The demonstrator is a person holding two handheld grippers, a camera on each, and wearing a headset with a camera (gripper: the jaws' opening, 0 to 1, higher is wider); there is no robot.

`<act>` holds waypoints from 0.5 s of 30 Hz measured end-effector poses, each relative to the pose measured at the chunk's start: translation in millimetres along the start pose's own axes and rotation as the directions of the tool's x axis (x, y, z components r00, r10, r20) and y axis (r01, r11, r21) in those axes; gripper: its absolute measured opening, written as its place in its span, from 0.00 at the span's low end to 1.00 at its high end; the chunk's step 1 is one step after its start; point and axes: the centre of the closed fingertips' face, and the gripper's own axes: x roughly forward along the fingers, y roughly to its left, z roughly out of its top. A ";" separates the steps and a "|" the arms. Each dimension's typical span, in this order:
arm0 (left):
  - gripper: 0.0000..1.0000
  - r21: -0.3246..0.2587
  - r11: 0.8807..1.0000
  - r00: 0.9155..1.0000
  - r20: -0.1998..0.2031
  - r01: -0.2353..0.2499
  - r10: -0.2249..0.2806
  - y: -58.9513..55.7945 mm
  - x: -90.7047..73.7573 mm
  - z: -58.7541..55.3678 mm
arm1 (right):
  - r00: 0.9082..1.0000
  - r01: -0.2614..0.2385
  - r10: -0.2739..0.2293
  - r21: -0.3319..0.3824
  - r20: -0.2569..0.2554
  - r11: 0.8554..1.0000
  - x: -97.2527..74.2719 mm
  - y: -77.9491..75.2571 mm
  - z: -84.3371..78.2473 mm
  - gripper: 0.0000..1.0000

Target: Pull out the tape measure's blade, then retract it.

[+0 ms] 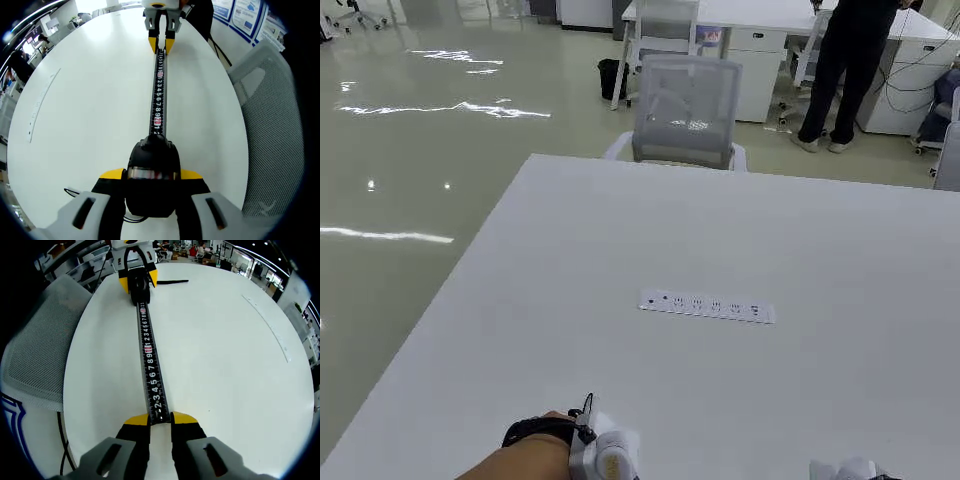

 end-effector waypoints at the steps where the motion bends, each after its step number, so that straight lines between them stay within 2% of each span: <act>1: 0.34 0.000 1.000 1.000 0.002 0.000 0.000 0.0 0.0 0.1 | 1.000 0.002 -0.002 -0.005 0.005 1.000 1.2 -1.1 -1.1 0.15; 15: 0.35 -0.002 1.000 1.000 0.004 0.004 -0.004 -0.1 0.1 0.1 | 1.000 0.003 -0.003 -0.003 0.002 1.000 0.9 -1.0 0.8 0.15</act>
